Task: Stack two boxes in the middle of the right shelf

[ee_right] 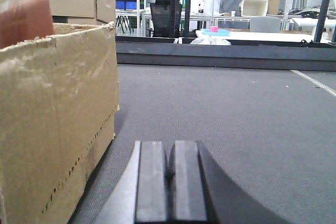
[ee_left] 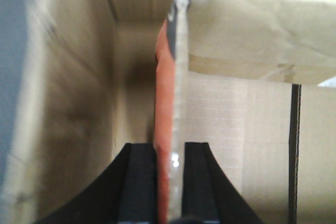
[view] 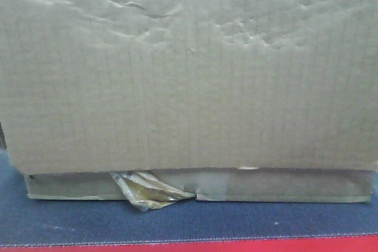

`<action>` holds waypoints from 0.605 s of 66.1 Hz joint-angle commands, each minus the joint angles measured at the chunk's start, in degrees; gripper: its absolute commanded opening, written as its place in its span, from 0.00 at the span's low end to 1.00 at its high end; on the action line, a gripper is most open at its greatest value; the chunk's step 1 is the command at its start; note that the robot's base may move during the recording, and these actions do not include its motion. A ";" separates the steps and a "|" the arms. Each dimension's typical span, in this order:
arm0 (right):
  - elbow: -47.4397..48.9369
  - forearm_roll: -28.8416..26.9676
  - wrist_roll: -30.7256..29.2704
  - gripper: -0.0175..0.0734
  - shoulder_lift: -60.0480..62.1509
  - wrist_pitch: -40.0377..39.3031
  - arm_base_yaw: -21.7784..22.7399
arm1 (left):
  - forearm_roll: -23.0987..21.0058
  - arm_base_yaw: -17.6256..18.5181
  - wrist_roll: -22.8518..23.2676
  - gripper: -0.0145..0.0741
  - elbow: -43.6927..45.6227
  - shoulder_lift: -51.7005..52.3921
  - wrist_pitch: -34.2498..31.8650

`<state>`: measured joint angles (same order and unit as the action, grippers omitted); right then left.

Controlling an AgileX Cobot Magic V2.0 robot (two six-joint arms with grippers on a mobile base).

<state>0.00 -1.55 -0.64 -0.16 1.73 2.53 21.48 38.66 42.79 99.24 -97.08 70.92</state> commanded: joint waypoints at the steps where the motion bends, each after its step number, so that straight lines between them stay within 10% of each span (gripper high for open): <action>1: 0.00 -0.26 -0.21 0.01 0.16 -1.38 0.24 | -2.75 -1.40 0.87 0.04 -2.20 0.18 -2.08; 40: 0.00 -0.26 -0.21 0.01 0.16 -1.38 0.24 | -5.28 -4.06 -0.72 0.04 -3.07 -0.28 -6.38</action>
<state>0.00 -1.55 -0.64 -0.16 1.73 2.53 15.74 34.72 42.07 96.09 -97.49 65.72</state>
